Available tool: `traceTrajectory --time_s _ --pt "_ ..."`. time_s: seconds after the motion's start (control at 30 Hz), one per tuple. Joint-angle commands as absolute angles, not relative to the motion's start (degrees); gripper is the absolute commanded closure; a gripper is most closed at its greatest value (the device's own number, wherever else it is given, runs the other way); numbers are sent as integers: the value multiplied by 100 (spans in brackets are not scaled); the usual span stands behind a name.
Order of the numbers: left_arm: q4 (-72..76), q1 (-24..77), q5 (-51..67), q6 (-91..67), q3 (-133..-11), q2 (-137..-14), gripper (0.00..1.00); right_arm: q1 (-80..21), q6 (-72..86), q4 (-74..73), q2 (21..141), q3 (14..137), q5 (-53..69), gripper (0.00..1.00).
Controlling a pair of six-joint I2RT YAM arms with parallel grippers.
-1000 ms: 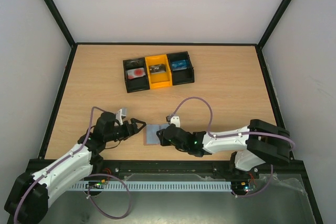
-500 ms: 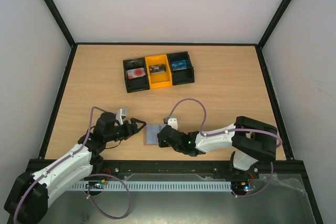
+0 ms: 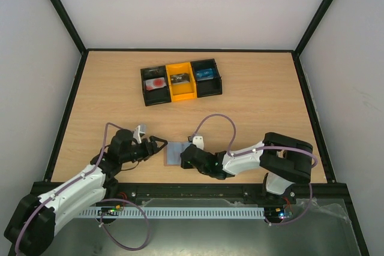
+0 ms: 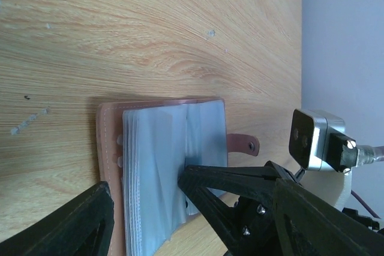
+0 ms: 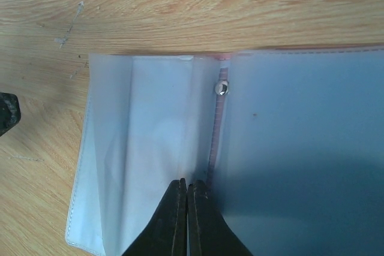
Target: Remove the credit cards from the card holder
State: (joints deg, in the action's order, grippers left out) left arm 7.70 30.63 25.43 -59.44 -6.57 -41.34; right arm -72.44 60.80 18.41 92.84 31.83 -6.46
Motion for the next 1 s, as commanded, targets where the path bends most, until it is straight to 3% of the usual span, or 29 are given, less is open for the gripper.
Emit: traceTrajectory --time_s 0.0,0.97 --pt "1289 3124 2689 -6062 -559 -4349 26 -7225 6225 1860 9447 2921 -695 98" --pt "2944 3400 2787 -6252 -521 -5808 23 -7231 6357 2403 9492 2694 -421 98"
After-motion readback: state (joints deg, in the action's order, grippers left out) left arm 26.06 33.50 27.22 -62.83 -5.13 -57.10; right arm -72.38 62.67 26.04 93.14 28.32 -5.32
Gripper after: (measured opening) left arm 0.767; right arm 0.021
